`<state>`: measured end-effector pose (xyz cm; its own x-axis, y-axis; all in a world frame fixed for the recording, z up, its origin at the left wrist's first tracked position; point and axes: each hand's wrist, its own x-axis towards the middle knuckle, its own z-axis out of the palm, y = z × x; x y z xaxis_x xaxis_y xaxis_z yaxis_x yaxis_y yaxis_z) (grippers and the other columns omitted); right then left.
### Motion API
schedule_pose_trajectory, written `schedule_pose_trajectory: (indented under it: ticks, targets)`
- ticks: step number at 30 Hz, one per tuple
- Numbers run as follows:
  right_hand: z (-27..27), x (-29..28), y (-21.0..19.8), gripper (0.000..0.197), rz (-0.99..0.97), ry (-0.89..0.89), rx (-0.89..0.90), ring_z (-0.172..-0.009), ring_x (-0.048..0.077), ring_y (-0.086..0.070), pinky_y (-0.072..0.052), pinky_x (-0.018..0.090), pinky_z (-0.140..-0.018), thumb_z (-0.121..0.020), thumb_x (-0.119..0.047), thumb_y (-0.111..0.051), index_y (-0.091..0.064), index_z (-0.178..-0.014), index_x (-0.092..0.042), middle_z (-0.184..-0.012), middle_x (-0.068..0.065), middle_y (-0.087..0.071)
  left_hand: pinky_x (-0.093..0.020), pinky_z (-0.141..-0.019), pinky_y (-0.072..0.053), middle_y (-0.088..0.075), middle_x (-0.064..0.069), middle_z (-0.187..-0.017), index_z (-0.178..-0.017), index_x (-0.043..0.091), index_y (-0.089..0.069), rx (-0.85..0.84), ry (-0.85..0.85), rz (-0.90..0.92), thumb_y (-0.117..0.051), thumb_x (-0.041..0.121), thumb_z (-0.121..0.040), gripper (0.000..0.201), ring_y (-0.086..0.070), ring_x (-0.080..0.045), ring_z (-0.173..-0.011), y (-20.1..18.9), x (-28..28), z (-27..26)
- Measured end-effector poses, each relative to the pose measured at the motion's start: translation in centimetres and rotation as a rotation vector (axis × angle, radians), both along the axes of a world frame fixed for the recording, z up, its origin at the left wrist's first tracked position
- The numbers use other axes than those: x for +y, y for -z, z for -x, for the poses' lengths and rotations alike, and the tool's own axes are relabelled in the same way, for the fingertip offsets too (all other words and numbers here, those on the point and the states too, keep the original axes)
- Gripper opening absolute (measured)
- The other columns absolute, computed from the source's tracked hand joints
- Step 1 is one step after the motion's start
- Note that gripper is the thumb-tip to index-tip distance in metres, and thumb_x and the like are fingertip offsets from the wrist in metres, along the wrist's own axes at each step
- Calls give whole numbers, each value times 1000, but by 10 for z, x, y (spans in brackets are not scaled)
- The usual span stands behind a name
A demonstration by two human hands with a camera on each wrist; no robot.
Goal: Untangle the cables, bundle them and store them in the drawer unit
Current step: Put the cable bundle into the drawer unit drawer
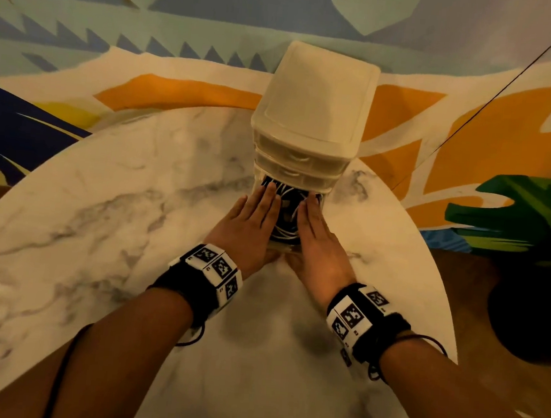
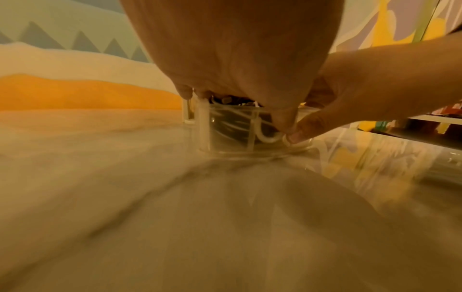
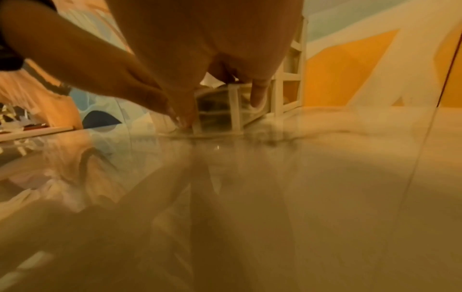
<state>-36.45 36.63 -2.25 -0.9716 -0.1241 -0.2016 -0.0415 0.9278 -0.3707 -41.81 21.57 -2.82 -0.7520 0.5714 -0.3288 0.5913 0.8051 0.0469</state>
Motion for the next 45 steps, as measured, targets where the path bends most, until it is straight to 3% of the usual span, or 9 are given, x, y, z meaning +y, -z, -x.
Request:
schedule_pose_trajectory:
  ticks: [8,12,16,23,29,34,39,43,45]
  targets:
    - [1,8,-4,73,-153,-102,14,-147,21,1,-19,37,-116,-94,-38,-47,-11,-151,-9,-159,9,0,-40,-119,2,19,-12,-156,-148,7,11,-12,-65,-60,-35,55,-93,86,15,-25,-144,-8,7,-6]
    - [11,15,-6,76,-122,-81,-14,-147,20,0,-23,41,-117,-92,-39,-52,-14,-150,-9,-159,8,-3,-39,-106,-32,-38,-16,-141,-141,5,-30,150,-229,-278,-67,42,-79,81,-37,-32,-130,-13,15,-20]
    - [8,11,-2,78,-52,-38,41,-147,26,-8,-25,35,-115,-86,-25,-64,-20,-148,-4,-158,12,-10,-38,-84,-49,-59,-13,-111,-118,2,-56,216,-219,-435,-81,22,-62,64,-58,-33,-100,1,17,-27]
    - [12,12,6,75,-126,-111,37,-147,28,1,-16,35,-119,-90,-26,-56,-16,-150,-7,-158,8,-12,-39,-97,-43,-58,-10,-116,-121,5,-57,279,-81,-444,-67,21,-79,46,-54,-28,-111,11,16,-24]
    - [10,12,8,72,-67,-94,63,-147,27,3,-8,28,-114,-92,-24,-54,-14,-150,-8,-159,7,-11,-38,-92,-48,-59,-13,-116,-120,2,-57,327,17,-444,-67,22,-80,46,-58,-30,-108,13,11,-17]
    - [12,12,10,74,-72,-91,45,-147,25,5,-10,28,-116,-92,-23,-53,-11,-150,-6,-159,8,-8,-39,-94,-47,-58,-13,-120,-123,2,-55,295,47,-446,-42,17,-84,44,-57,-30,-108,17,17,-16]
    - [4,14,9,71,-13,30,104,-146,26,-14,-29,40,-112,-87,-23,-61,-26,-147,-10,-157,8,-18,-37,-92,-46,-56,-7,-123,-127,8,-53,268,88,-344,-43,25,-87,45,-55,-25,-107,11,17,-9]
    - [6,20,13,63,46,46,175,-141,29,-29,-25,34,-112,-87,-25,-63,-38,-142,-7,-151,11,-33,-38,-88,-48,-54,-9,-126,-128,7,-52,263,93,-318,-54,23,-85,46,-55,-27,-107,7,22,0]
    - [14,25,10,62,-11,35,211,-135,28,-37,-35,39,-109,-85,-28,-66,-43,-140,-10,-147,8,-41,-39,-84,-50,-54,-11,-126,-124,5,-55,279,92,-326,-62,18,-81,46,-57,-28,-104,6,26,9]
